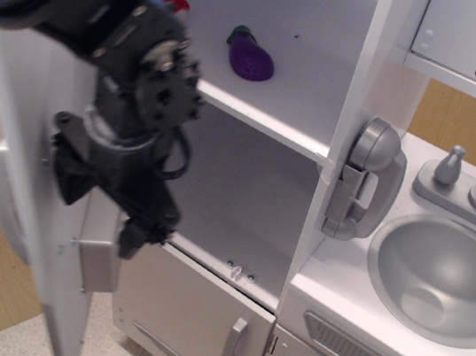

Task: Open fridge

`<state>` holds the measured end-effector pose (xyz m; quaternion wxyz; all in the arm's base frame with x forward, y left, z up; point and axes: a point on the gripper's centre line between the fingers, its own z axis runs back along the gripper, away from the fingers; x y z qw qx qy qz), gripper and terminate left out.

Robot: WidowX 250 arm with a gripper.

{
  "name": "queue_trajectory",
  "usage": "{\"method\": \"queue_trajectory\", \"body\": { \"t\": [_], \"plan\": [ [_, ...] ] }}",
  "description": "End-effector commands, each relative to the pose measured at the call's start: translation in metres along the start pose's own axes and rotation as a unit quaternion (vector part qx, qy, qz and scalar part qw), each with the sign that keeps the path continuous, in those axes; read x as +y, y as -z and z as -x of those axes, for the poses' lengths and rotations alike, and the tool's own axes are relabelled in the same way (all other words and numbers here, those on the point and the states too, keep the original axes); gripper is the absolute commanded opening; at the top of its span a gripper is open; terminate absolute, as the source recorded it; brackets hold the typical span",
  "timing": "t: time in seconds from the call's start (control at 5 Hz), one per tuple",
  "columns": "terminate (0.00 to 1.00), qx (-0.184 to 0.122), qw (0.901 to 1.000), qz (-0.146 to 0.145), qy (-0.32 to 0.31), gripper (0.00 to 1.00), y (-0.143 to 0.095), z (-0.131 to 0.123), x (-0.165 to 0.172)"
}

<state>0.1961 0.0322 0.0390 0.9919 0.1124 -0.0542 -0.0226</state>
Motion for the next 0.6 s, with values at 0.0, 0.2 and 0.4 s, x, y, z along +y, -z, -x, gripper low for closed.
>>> {"method": "queue_trajectory", "body": {
  "t": [0.0, 0.2, 0.4],
  "plan": [
    [0.00, 0.006, 0.9977, -0.012, -0.067, 1.00, 0.007, -0.007, 0.065],
    [0.00, -0.021, 0.9947, -0.029, -0.097, 1.00, 0.013, -0.010, 0.097],
    [1.00, -0.010, 0.9953, -0.013, -0.096, 1.00, 0.014, -0.012, 0.114]
  ]
}}
